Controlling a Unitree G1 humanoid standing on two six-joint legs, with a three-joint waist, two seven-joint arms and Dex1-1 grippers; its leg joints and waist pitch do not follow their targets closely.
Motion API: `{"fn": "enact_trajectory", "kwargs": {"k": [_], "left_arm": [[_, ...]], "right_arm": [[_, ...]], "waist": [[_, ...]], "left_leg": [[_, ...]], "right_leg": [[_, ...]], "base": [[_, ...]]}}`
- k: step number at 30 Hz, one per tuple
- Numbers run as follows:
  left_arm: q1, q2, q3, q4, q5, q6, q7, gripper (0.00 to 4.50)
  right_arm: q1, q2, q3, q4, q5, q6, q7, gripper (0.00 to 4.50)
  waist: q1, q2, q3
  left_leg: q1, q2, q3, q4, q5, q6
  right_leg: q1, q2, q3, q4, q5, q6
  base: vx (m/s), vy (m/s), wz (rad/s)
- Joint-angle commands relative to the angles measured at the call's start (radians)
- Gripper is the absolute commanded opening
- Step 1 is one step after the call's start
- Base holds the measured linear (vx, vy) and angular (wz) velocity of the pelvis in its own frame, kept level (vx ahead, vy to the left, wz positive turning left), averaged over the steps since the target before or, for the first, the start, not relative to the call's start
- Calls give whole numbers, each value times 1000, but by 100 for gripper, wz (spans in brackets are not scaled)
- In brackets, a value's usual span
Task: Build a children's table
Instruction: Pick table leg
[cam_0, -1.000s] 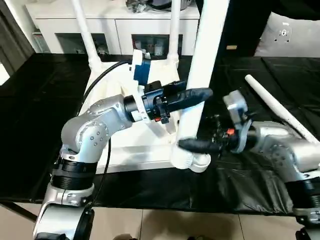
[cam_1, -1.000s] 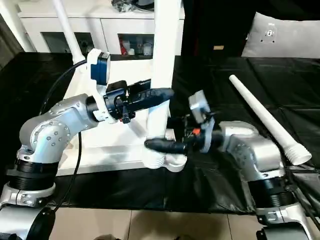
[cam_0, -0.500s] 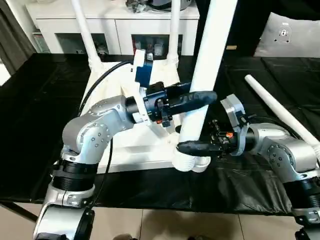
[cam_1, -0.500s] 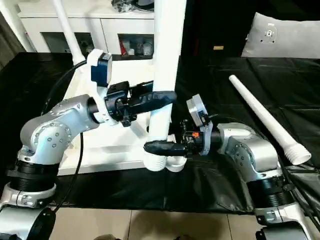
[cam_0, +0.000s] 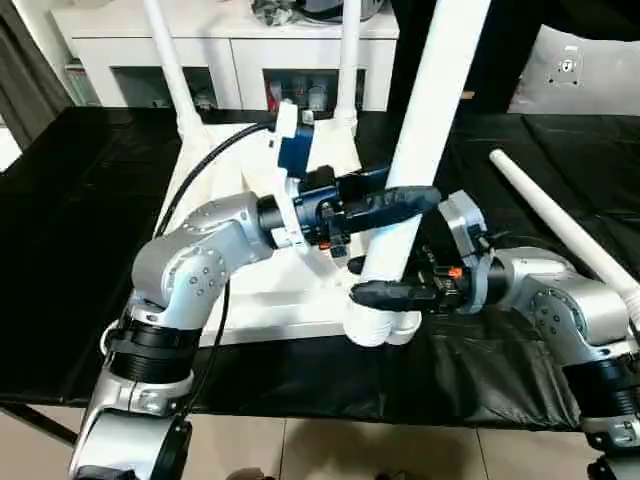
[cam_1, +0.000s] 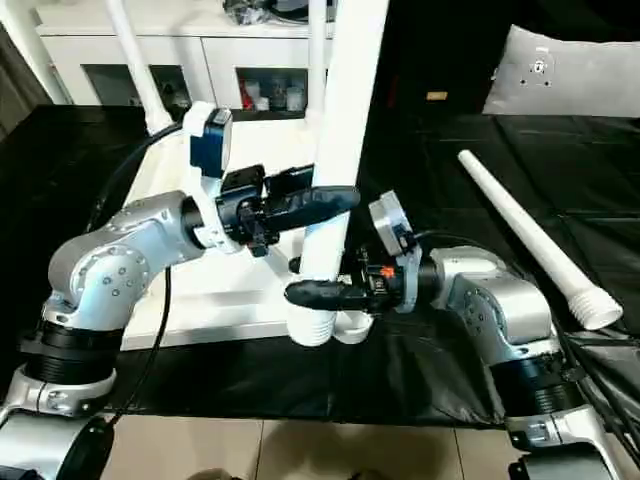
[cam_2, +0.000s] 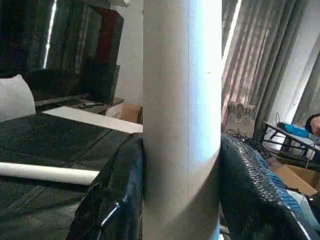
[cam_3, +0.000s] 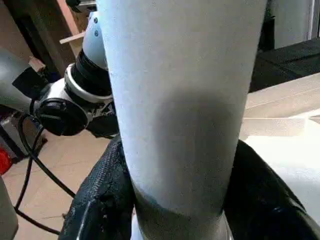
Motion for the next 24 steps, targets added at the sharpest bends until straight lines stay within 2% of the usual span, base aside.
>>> {"fn": "enact_trajectory", "kwargs": {"k": [1, 4, 5, 7, 9, 10, 13, 14, 18, 19, 21, 22, 24], "left_arm": [[-8, 13, -23, -10, 29, -17, 0, 179], [-8, 18, -32, -12, 41, -10, 9, 179], [-11, 14, -37, -7, 50, 0, 30, 214], [-12, 8, -46, -5, 60, 7, 49, 249], [-11, 1, -54, -6, 67, 9, 62, 259], [-4, 0, -67, -23, 62, 14, 54, 270], [7, -16, -84, -48, 55, 18, 59, 303], [11, -25, -89, -58, 51, 20, 63, 303], [20, -80, -90, -69, 34, 23, 109, 322], [25, -163, -45, -67, -30, 41, 182, 322], [27, -187, -30, -66, -53, 50, 202, 322], [30, -208, -19, -67, -72, 54, 219, 322], [33, -218, -15, -69, -82, 56, 227, 322]], "right_arm": [[-15, 4, 20, 9, -10, 9, 6, 191], [-15, 8, 17, 11, -12, 10, -5, 191], [-14, 17, 14, 17, -18, 6, -25, 191], [-13, 36, 9, 27, -34, -9, -65, 191], [-12, 54, 5, 38, -51, -26, -105, 191], [-8, 68, 7, 42, -65, -37, -134, 190], [-2, 90, 6, 47, -74, -33, -173, 189], [1, 99, 5, 48, -76, -30, -190, 189], [14, 126, -5, 51, -74, -29, -230, 189], [33, 148, -23, 40, -55, -19, -250, 189], [41, 154, -28, 36, -50, -16, -258, 189], [51, 161, -29, 33, -51, -20, -266, 189], [57, 165, -29, 32, -53, -25, -271, 189]], "waist": [[4, -24, -75], [3, -23, -75], [3, -25, -75], [2, -24, -74], [1, -24, -75], [3, -16, -76], [1, -17, -75], [1, -14, -77], [1, -16, -75], [0, -15, -75], [3, -16, -75], [3, -13, -76], [1, -17, -74]], "left_leg": [[-11, 14, 5, -57, -65, 87], [-12, 14, 5, -57, -65, 86], [-11, 14, 5, -57, -66, 85], [-12, 15, 4, -58, -63, 81], [-11, 14, 5, -58, -65, 73], [-11, 14, 4, -58, -61, 71], [-10, 15, 4, -59, -67, 67], [-9, 15, 4, -59, -68, 67], [-10, 15, 5, -59, -81, 66], [-12, 15, 5, -58, -83, 66], [-13, 14, 5, -58, -92, 69], [-13, 14, 3, -58, -87, 74], [-14, 12, 4, -59, -96, 76]], "right_leg": [[73, -44, 35, -69, -244, -190], [73, -44, 35, -69, -249, -187], [73, -44, 35, -69, -250, -187], [72, -44, 34, -69, -250, -186], [72, -44, 35, -70, -261, -180], [72, -45, 35, -68, -251, -182], [72, -43, 35, -68, -229, -191], [72, -43, 35, -67, -223, -194], [73, -44, 35, -70, -221, -199], [75, -43, 36, -70, -222, -199], [77, -45, 34, -73, -235, -202], [76, -43, 34, -72, -226, -200], [76, -42, 32, -76, -246, -189]], "base": [[0, 0, 0], [0, 0, 0], [0, 0, 0], [0, 0, 0], [0, 0, 0], [0, 0, 0], [0, 0, 0], [0, 0, 0], [0, 0, 0], [0, 0, 0], [0, 0, 0], [0, 0, 0], [0, 0, 0]]}}
